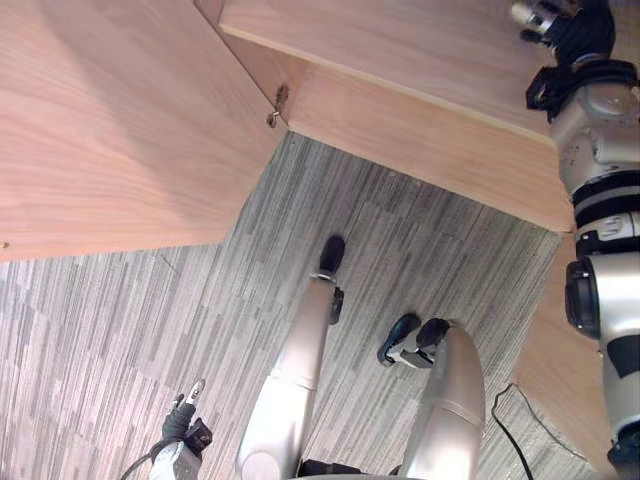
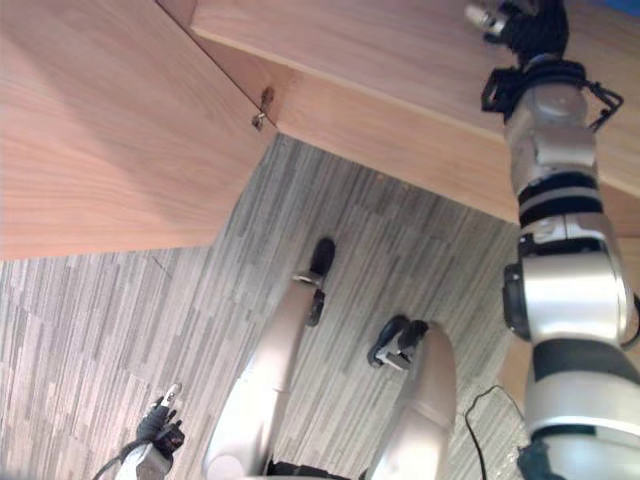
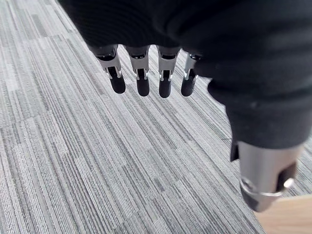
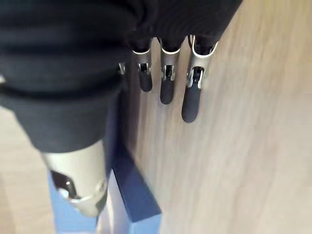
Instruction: Walk over to the cabinet, pick up the folder, carry it to the office cabinet, place the folder inside the office cabinet, then close the office cabinet door
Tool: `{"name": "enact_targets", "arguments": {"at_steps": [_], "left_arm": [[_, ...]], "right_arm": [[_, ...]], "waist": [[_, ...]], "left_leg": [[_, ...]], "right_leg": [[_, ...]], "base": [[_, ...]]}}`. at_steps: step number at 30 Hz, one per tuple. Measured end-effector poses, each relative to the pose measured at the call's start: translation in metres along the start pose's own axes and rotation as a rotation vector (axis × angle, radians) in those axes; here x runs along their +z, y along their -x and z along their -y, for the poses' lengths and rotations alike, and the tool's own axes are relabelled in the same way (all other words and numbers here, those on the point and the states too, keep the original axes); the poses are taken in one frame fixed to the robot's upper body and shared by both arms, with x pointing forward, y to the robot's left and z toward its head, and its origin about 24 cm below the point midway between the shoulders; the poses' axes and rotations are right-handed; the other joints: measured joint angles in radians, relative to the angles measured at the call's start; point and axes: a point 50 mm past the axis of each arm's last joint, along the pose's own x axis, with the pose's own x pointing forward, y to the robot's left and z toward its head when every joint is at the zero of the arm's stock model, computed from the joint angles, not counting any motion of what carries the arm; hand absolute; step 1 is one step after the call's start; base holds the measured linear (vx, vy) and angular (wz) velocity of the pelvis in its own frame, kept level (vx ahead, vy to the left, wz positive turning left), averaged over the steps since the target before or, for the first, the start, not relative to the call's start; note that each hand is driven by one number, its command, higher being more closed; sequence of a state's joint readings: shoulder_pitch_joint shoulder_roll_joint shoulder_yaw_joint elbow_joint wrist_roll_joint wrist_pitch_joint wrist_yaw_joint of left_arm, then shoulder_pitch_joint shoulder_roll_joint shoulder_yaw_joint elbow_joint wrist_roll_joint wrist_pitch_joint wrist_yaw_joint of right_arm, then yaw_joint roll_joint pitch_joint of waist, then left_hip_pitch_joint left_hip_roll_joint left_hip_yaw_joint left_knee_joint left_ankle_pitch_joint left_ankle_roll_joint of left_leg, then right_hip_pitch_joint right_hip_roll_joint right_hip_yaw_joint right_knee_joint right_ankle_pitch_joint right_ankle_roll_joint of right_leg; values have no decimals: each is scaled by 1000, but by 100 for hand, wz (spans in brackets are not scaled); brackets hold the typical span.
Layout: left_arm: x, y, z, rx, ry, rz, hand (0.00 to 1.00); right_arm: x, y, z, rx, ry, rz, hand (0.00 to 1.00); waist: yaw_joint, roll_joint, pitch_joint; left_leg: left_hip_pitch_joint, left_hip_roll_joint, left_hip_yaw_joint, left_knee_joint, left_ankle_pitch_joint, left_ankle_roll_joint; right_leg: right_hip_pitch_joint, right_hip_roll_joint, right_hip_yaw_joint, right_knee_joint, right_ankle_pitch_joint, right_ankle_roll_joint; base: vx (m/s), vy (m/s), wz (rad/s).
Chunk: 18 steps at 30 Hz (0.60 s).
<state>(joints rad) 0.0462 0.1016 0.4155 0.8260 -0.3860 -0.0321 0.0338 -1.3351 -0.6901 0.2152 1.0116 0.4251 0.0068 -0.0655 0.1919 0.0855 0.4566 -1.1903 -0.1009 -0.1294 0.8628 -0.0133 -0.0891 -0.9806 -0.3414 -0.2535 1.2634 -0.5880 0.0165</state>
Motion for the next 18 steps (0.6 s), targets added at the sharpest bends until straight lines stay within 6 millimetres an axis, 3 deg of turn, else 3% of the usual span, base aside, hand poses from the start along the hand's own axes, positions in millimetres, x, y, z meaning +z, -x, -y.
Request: {"name": "enact_targets", "arguments": {"at_steps": [8,12,18], "left_arm": [[12,-2,-3,-35,-46,38,0],[18,-2,-1,-50,-48,63,0],[23,-2,0,-69,-58,79,0]], "right_arm": [[-41,7,-23,111,320,-125,0],[-67,15,-30,153,425,-193,0],[-108,36,-67,304,563,-273,0]], "waist": [[-4,-49,-26],[-6,-57,-32],[-9,-73,-60]], "left_leg": [[150,19,-20,-241,93,-3],[267,26,-23,-404,157,-1],[415,67,-7,-586,216,2]], "right_leg": [[115,27,-50,-184,72,-16],[203,36,-73,-293,113,-15],[315,85,-76,-448,173,-9]], "base": [[68,-9,4],[79,42,4],[101,47,-17]]}}
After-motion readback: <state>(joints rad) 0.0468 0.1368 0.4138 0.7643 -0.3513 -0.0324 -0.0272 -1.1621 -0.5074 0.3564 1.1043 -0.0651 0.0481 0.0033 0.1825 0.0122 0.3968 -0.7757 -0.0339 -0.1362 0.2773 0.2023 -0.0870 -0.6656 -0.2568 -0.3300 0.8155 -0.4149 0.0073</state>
